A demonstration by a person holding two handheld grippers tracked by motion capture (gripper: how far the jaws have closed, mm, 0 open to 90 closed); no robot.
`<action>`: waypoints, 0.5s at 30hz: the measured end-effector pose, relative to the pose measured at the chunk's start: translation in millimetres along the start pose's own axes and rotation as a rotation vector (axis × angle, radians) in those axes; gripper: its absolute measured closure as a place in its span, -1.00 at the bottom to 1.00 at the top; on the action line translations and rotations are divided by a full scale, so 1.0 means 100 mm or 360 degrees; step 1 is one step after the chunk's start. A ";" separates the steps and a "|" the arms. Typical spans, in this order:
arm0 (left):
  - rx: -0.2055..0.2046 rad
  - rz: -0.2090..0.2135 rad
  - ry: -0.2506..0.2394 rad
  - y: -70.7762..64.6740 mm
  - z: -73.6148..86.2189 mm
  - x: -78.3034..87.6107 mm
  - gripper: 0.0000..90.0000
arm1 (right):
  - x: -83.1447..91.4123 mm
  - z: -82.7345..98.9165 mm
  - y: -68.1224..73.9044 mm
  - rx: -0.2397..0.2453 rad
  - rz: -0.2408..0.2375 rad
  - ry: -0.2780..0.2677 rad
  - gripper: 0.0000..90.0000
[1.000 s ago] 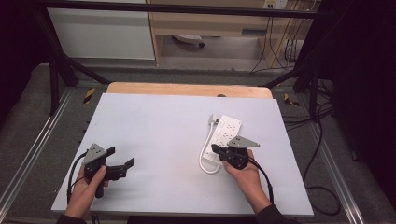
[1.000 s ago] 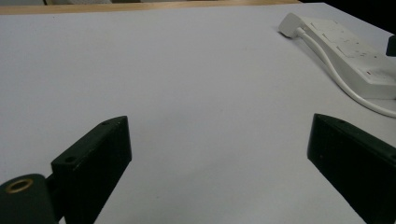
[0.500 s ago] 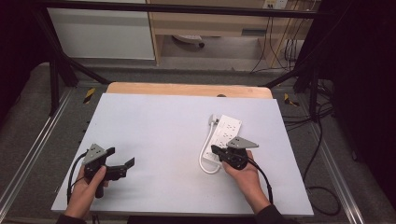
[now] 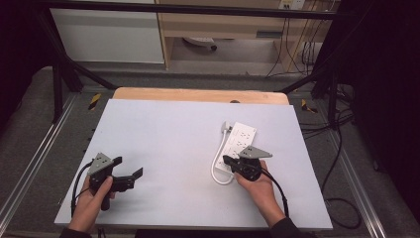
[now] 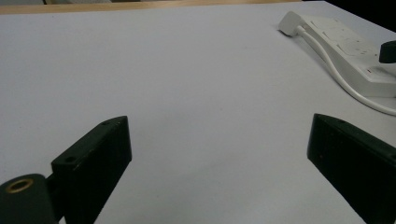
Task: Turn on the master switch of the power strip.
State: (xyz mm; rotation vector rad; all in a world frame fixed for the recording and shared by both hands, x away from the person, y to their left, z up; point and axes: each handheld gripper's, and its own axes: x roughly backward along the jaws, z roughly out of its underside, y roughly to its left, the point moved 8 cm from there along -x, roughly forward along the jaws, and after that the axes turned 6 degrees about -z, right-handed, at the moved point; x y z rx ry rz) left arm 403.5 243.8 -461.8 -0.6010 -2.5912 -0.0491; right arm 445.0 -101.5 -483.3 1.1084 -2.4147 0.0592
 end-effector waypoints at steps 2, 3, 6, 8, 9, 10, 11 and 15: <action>0.0000 0.0000 0.0001 0.00 0.00 0.00 -0.86 | -0.01 0.01 0.00 -0.0002 0.0000 0.0005 1.00; 0.0001 0.0000 0.0001 0.00 0.00 0.00 -0.86 | -0.01 0.01 0.00 -0.0002 0.0002 0.0006 1.00; 0.0001 0.0001 0.0002 0.00 0.00 0.00 -0.86 | -0.02 0.02 0.00 -0.0002 0.0001 0.0012 1.00; 0.0000 0.0000 0.0003 0.00 0.00 0.00 -0.86 | -0.02 0.02 0.00 -0.0007 0.0001 0.0016 1.00; 0.0000 0.0000 0.0004 0.00 0.00 0.00 -0.86 | -0.02 0.03 0.00 -0.0005 0.0001 0.0019 1.00; -0.0001 -0.0001 0.0004 0.00 0.00 0.00 -0.86 | -0.03 0.03 -0.01 0.0000 0.0001 0.0022 1.00; 0.0001 0.0001 0.0005 0.00 0.00 0.00 -0.86 | -0.03 0.04 -0.01 0.0001 0.0003 0.0022 1.00; 0.0001 0.0001 0.0005 0.00 0.00 -0.01 -0.86 | -0.04 0.05 -0.01 0.0000 0.0002 0.0032 1.00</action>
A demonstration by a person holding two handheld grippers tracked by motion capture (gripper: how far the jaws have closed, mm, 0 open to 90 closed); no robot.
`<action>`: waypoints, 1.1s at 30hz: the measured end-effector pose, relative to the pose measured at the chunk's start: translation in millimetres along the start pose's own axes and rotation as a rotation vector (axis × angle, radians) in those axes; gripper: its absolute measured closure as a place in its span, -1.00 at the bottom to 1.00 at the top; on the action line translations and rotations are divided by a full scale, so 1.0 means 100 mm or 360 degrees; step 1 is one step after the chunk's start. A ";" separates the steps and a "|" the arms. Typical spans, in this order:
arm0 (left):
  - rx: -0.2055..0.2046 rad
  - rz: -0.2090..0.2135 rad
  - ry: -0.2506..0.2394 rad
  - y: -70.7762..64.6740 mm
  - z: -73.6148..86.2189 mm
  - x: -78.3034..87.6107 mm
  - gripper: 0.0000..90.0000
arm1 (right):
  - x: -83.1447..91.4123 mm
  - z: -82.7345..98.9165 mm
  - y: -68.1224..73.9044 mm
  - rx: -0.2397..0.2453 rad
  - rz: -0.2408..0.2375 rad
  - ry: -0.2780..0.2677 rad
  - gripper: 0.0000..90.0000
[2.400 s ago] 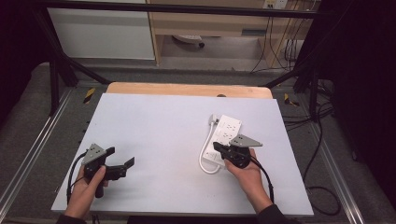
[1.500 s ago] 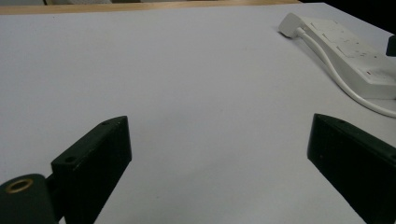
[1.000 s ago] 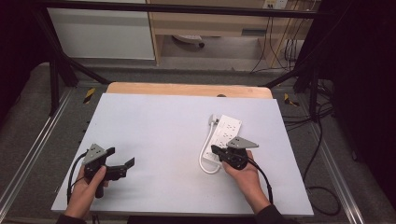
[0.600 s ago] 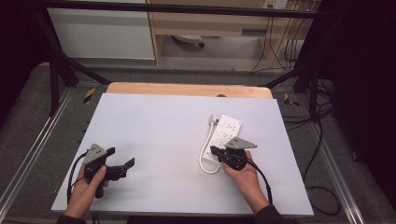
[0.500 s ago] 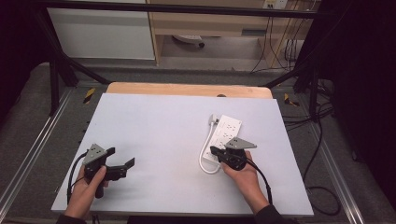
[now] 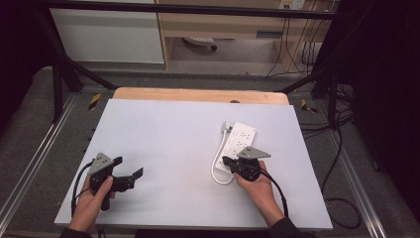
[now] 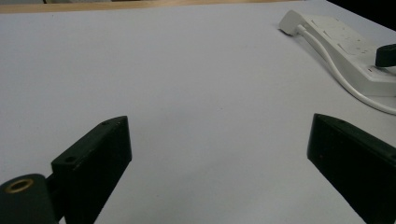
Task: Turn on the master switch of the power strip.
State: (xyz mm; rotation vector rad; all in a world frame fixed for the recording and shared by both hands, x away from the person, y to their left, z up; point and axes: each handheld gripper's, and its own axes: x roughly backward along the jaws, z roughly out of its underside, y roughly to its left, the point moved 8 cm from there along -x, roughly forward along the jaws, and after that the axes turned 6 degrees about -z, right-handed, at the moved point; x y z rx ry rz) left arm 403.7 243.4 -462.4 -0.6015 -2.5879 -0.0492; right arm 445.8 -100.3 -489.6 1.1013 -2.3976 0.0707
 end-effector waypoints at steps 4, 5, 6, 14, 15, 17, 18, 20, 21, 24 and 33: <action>-0.0004 -0.0001 0.0002 0.00 0.00 0.00 -0.86 | 0.00 0.01 0.00 0.0000 -0.0001 0.0001 1.00; -0.0005 -0.0001 0.0002 0.00 0.00 0.00 -0.86 | -0.01 0.01 0.00 -0.0003 0.0000 0.0002 1.00; -0.0005 -0.0001 0.0002 0.00 0.00 0.00 -0.86 | -0.01 0.01 0.00 -0.0001 0.0000 0.0006 1.00; -0.0005 -0.0001 0.0001 0.00 0.00 0.00 -0.86 | -0.02 0.01 0.00 0.0005 -0.0001 0.0005 1.00; -0.0005 -0.0001 0.0001 0.00 0.00 0.00 -0.86 | -0.02 0.01 0.00 0.0005 -0.0001 0.0006 1.00; -0.0004 0.0000 0.0001 0.00 0.00 0.00 -0.86 | -0.02 0.02 0.00 0.0005 0.0000 0.0007 1.00; -0.0004 -0.0001 0.0000 0.00 0.00 0.00 -0.86 | -0.02 0.02 0.00 0.0008 0.0000 0.0007 1.00; -0.0003 -0.0001 0.0000 0.00 0.00 0.00 -0.86 | -0.01 0.02 0.01 0.0010 0.0000 0.0009 1.00; -0.0003 -0.0001 0.0000 0.00 0.00 0.00 -0.86 | -0.01 0.02 0.00 0.0012 -0.0001 0.0010 1.00; -0.0002 0.0000 0.0000 0.00 0.00 0.00 -0.86 | -0.02 0.02 0.00 0.0012 0.0002 0.0006 1.00; -0.0006 -0.0002 0.0001 0.00 0.00 0.00 -0.86 | -0.01 0.02 0.03 0.0019 -0.0006 0.0018 1.00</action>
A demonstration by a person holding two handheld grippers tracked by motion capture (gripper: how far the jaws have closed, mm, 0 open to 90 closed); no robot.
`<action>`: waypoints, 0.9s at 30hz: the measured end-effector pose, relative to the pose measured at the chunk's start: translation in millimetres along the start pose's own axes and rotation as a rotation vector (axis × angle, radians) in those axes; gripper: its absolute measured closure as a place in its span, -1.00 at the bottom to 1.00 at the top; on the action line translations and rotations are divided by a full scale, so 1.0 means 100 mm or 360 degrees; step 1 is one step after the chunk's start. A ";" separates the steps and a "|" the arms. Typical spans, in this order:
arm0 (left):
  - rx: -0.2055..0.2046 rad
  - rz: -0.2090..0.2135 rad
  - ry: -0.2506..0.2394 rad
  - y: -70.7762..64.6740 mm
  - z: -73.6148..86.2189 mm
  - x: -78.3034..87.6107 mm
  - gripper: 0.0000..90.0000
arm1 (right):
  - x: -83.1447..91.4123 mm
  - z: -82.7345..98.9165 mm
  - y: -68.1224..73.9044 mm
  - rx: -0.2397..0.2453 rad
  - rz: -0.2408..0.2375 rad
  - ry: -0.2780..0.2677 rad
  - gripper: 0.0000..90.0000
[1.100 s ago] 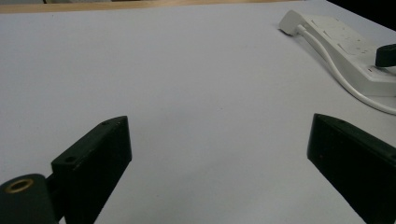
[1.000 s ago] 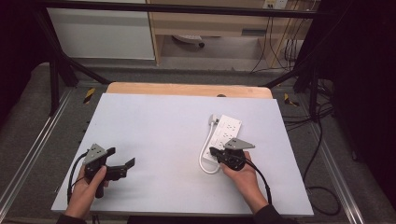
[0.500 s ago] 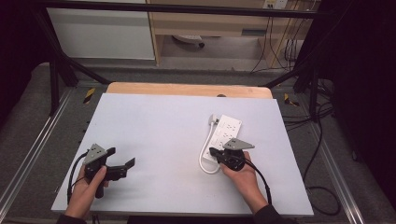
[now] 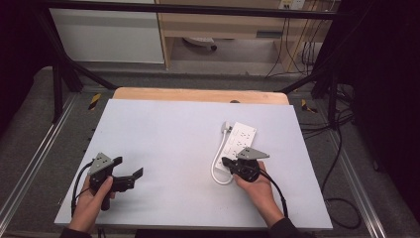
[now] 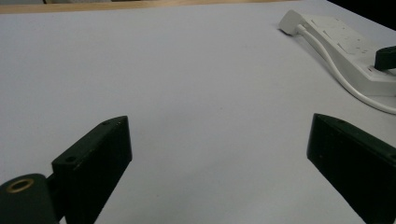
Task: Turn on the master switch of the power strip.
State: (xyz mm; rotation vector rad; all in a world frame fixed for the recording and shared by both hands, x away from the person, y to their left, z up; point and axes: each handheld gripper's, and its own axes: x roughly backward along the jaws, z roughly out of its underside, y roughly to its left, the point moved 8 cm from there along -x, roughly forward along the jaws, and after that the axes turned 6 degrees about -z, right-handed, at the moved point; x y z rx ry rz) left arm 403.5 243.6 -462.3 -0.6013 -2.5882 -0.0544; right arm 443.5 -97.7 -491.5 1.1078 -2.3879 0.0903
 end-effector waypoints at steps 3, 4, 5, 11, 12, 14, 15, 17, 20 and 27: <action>0.0002 -0.0001 -0.0002 0.00 0.00 0.00 -0.86 | 0.00 0.00 0.01 0.0013 0.0002 0.0004 1.00; 0.0002 -0.0002 -0.0002 0.00 0.00 0.00 -0.86 | 0.00 0.00 0.01 0.0013 0.0003 0.0006 1.00; 0.0002 -0.0002 -0.0001 0.00 0.00 0.00 -0.86 | 0.00 0.00 0.01 0.0010 0.0001 0.0008 1.00; 0.0001 -0.0002 -0.0002 0.00 0.00 0.01 -0.86 | 0.01 0.00 0.01 -0.0001 0.0005 0.0017 1.00; -0.0002 -0.0004 -0.0002 0.00 0.00 0.01 -0.86 | 0.01 0.00 0.01 -0.0003 0.0003 0.0018 1.00; 0.0001 -0.0003 -0.0001 0.00 0.00 0.00 -0.86 | 0.01 0.00 0.00 -0.0004 0.0002 0.0018 1.00; 0.0001 -0.0003 0.0000 0.00 0.00 0.00 -0.86 | 0.01 0.00 0.00 -0.0005 0.0001 0.0018 1.00; 0.0000 -0.0003 0.0000 0.00 0.00 0.00 -0.86 | 0.01 0.01 0.00 -0.0011 -0.0002 0.0018 1.00; 0.0001 -0.0002 0.0001 0.00 0.00 0.00 -0.86 | 0.01 0.01 0.00 -0.0014 -0.0005 0.0018 1.00; -0.0002 -0.0004 0.0002 0.00 0.00 0.00 -0.86 | 0.01 0.01 0.01 -0.0020 -0.0010 0.0025 1.00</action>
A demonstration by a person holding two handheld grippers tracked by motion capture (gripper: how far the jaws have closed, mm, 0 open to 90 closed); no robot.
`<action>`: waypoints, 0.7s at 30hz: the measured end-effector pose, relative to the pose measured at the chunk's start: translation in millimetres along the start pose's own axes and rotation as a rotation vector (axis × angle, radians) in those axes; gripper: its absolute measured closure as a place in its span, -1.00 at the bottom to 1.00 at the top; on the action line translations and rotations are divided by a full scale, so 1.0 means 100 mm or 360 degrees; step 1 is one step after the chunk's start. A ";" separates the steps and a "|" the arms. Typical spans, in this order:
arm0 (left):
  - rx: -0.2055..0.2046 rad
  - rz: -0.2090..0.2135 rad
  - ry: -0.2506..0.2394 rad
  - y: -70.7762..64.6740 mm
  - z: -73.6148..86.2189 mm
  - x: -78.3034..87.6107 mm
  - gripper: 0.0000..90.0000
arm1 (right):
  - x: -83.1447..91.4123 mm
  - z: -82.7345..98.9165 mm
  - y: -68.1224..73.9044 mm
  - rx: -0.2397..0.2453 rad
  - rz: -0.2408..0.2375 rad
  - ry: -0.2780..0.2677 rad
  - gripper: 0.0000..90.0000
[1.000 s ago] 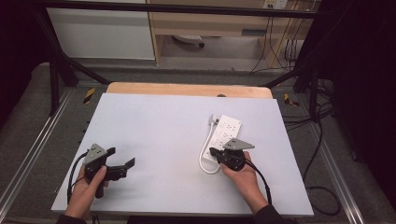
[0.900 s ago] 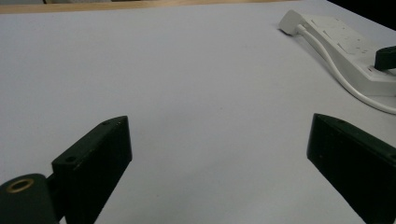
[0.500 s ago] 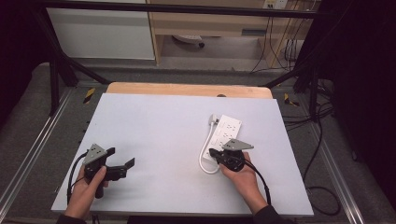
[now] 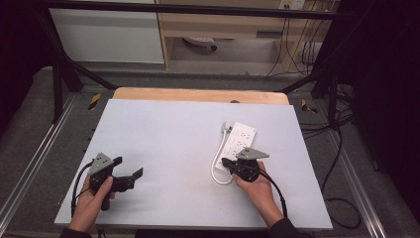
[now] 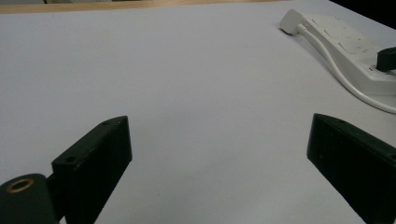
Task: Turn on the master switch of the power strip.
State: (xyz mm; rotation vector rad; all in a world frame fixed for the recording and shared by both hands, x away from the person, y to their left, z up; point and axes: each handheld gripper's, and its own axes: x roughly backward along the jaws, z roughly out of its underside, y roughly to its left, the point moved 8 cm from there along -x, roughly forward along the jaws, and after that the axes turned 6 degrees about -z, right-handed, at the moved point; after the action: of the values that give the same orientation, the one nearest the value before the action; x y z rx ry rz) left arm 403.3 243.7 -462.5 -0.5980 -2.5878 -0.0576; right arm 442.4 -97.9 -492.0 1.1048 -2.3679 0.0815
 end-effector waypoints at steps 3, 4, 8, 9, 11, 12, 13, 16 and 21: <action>-0.0001 0.0000 0.0003 0.00 0.00 0.00 -0.86 | 0.00 0.00 0.00 -0.0005 -0.0002 0.0004 1.00; -0.0001 0.0000 0.0003 0.00 0.00 0.00 -0.86 | 0.00 0.00 0.00 0.0002 0.0000 0.0006 1.00; -0.0001 -0.0001 0.0003 0.00 0.00 0.00 -0.86 | 0.00 0.00 0.00 0.0012 0.0004 0.0016 1.00; -0.0001 -0.0001 0.0003 0.00 0.00 0.00 -0.86 | 0.00 0.00 0.00 0.0014 0.0006 0.0018 1.00; -0.0001 -0.0001 0.0004 0.00 0.00 0.00 -0.86 | -0.01 0.00 0.00 0.0014 0.0007 0.0021 1.00; -0.0003 -0.0001 0.0005 0.00 0.00 0.00 -0.86 | -0.01 0.00 0.00 0.0014 0.0008 0.0021 1.00; -0.0002 -0.0001 0.0005 0.00 0.00 0.00 -0.86 | -0.01 0.00 0.00 0.0012 0.0007 0.0023 1.00; -0.0005 -0.0004 0.0006 0.00 0.01 0.00 -0.86 | -0.01 0.00 0.00 0.0007 0.0009 0.0029 1.00; -0.0005 -0.0005 0.0008 0.00 0.01 -0.01 -0.86 | -0.01 0.00 0.00 0.0007 0.0013 0.0034 1.00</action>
State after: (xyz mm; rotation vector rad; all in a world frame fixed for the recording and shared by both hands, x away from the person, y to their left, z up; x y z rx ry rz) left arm 403.5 243.5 -463.5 -0.5944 -2.5843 -0.0640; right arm 442.4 -97.0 -492.5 1.0913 -2.3546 0.1010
